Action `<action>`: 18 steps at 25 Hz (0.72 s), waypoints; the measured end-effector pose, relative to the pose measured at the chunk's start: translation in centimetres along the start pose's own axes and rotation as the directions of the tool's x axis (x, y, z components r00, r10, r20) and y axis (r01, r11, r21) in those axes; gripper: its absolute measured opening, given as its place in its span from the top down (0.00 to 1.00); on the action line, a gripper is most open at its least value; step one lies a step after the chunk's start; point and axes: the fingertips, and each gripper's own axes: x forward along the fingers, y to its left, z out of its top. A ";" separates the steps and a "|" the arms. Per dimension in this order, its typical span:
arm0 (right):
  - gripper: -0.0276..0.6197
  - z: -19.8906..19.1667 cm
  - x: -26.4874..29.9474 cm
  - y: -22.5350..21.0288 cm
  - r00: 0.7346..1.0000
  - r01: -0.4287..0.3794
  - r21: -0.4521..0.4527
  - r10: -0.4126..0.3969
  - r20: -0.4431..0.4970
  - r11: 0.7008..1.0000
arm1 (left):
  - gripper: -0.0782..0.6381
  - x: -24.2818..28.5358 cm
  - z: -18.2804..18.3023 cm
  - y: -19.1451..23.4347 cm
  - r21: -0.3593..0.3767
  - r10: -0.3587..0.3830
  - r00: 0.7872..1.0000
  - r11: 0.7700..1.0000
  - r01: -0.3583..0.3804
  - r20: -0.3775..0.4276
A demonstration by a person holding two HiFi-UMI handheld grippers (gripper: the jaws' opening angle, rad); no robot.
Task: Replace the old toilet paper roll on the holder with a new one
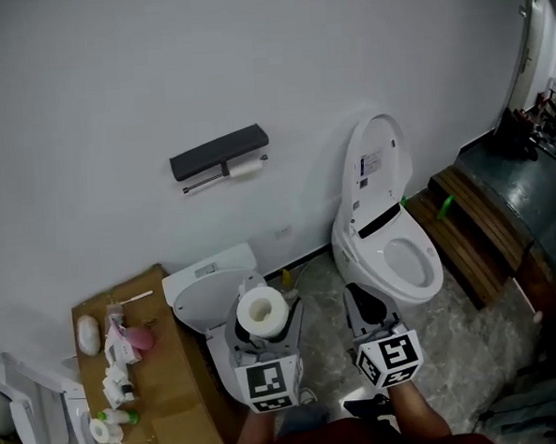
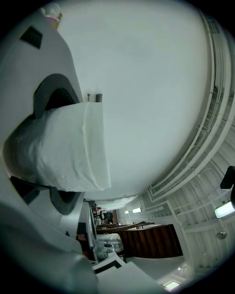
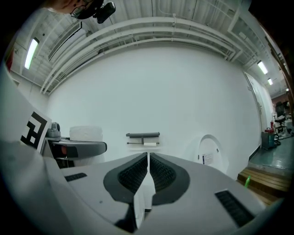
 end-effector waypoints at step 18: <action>0.91 3.8 21.3 -9.0 0.979 -0.201 -0.010 0.201 0.015 0.980 | 0.27 19.0 1.1 3.4 0.008 0.156 0.988 0.988 -0.156 -0.015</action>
